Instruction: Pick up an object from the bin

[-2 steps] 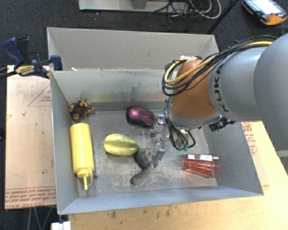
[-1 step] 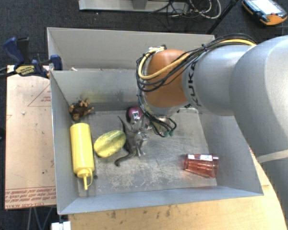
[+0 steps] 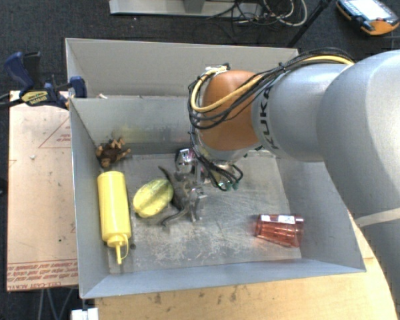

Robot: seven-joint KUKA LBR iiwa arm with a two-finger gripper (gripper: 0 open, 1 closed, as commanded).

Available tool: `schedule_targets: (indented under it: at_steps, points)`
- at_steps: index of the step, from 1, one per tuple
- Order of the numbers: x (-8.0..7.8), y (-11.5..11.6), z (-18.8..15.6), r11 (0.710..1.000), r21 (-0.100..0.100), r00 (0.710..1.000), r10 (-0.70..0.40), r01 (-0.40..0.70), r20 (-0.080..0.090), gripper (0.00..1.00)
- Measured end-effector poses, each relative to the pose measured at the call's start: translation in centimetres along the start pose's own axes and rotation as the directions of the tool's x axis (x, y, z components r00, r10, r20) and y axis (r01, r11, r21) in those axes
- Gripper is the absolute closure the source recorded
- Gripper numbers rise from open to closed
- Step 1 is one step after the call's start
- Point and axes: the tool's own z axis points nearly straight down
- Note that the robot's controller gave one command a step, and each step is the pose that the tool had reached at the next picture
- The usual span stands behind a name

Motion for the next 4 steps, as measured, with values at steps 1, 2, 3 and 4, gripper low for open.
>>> schedule_targets:
  at_steps: [1, 2, 3, 4]
  points:
    - [-0.12, 0.02, -0.14, 1.000, 0.000, 1.000, 0.000, 0.000, 0.004, 1.00]
    - [0.01, 0.06, 0.04, 1.000, -0.001, 1.000, 0.000, 0.000, 0.000, 0.00]
    - [-0.12, 0.03, -0.14, 1.000, 0.000, 1.000, -0.001, 0.001, 0.004, 1.00]
    - [0.01, 0.07, 0.05, 1.000, -0.001, 1.000, -0.001, 0.001, 0.000, 0.00]
